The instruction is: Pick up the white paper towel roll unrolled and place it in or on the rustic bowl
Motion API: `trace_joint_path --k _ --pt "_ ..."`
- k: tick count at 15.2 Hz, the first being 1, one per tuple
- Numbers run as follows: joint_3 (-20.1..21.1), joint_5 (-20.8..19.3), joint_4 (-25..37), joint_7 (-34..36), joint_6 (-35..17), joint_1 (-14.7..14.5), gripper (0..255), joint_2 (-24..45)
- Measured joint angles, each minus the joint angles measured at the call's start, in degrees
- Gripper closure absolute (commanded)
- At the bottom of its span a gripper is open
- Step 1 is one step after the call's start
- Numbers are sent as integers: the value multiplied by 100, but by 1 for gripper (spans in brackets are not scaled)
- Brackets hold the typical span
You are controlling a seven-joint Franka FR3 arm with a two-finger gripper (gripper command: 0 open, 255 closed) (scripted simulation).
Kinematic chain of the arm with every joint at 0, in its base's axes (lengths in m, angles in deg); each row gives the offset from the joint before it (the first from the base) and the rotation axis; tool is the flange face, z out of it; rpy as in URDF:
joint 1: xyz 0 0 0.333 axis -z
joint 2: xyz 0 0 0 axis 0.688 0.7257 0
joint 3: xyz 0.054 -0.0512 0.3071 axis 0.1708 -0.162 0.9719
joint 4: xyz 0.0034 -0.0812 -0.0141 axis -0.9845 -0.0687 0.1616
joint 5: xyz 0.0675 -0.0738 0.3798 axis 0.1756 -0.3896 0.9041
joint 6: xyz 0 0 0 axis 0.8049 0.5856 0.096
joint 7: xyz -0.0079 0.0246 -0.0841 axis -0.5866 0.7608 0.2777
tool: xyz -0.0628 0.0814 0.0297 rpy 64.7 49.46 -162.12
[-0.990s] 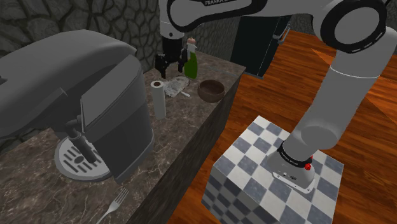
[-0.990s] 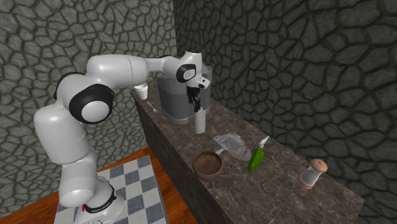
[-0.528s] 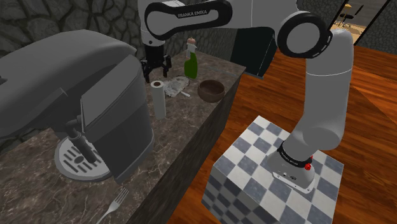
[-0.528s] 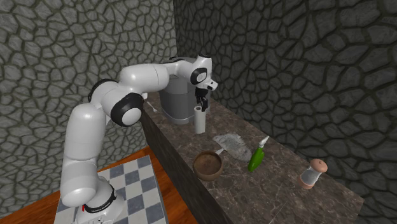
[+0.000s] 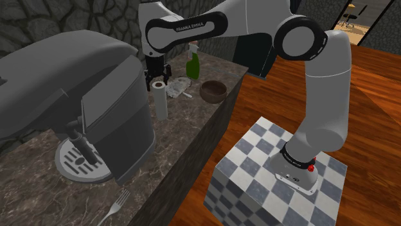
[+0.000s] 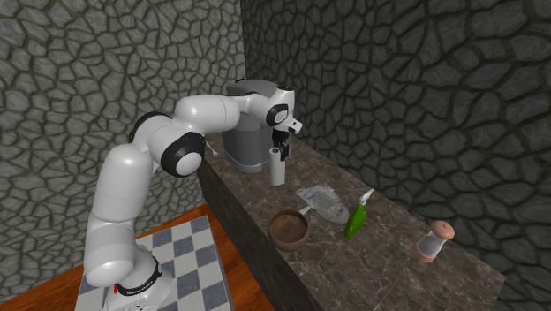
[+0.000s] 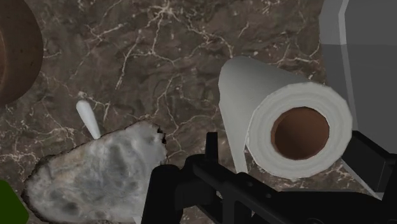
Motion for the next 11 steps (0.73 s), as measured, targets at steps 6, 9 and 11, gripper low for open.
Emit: trace_joint_path --k 6,9,11 --pt "1 -3 -37 10 -42 -6 0 3" --pt "0 -4 -37 11 -43 -5 255 1" --pt "-2 -6 -35 11 -42 -4 255 1"
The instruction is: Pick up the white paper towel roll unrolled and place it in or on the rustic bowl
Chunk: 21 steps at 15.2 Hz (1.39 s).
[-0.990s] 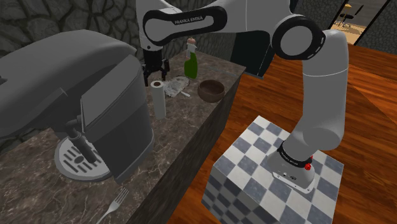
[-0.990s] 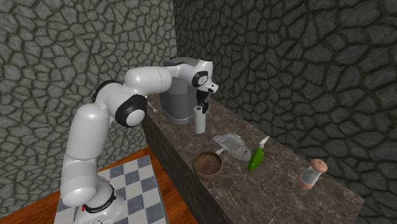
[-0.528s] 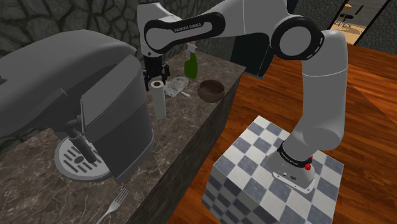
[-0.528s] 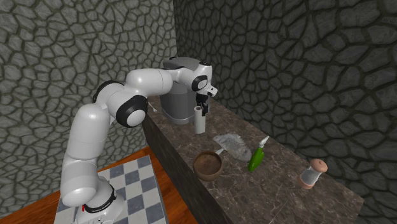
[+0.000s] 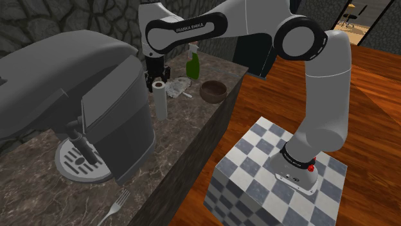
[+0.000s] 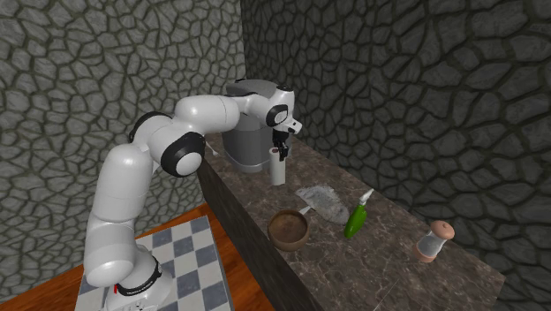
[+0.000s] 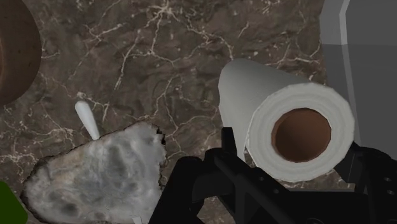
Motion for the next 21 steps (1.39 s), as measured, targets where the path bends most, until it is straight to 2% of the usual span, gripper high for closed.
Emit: trace_joint_path --k 7,21 --pt "3 3 25 1 32 -3 255 -5" --pt "38 41 933 5 1032 -59 255 -107"
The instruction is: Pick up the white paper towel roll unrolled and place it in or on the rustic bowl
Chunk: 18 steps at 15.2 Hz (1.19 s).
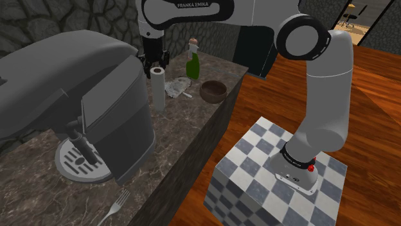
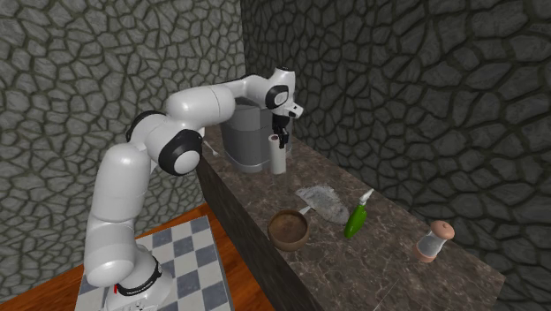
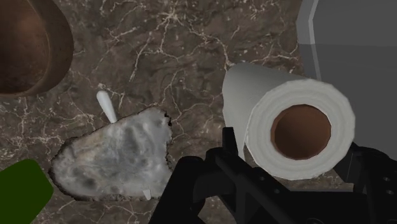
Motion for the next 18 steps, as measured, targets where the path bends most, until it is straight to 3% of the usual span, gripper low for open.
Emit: trace_joint_path --k 9,18 --pt "10 -21 790 27 704 -91 255 80" --pt "-17 -130 2253 34 1709 -301 255 532"
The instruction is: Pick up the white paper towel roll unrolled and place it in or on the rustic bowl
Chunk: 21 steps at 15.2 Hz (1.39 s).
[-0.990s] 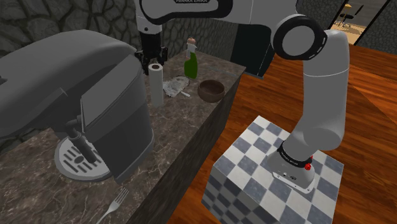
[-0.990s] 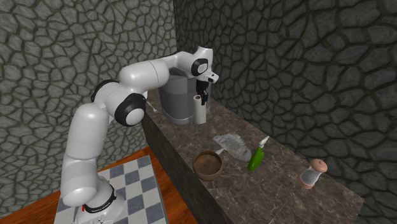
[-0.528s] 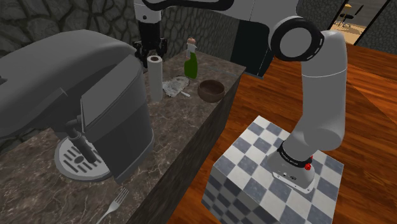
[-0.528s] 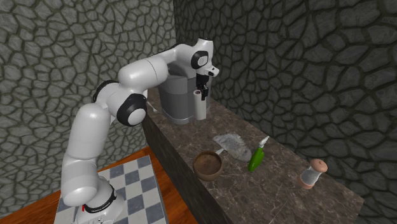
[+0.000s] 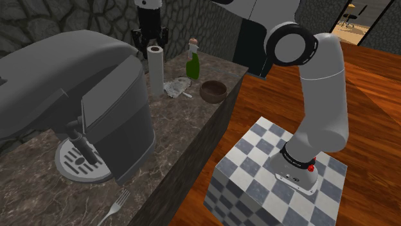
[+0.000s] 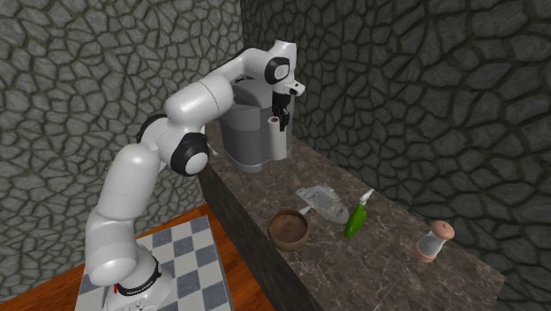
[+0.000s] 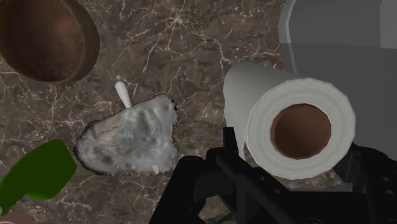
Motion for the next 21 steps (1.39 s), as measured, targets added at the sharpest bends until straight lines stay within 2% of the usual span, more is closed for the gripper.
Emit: trace_joint_path --k 3,5,7,10,16,21 --pt "-2 100 -450 -188 -65 267 255 -376" --pt "-2 233 -1146 -365 -262 549 255 -868" --pt "-44 307 -1357 -586 -258 764 255 -1086" --pt "-129 476 -2053 -976 -407 1153 255 -1631" --pt "-370 685 -2660 -1730 -343 1725 255 -2290" --pt "-617 784 -2834 -2353 -158 2128 255 -2632"
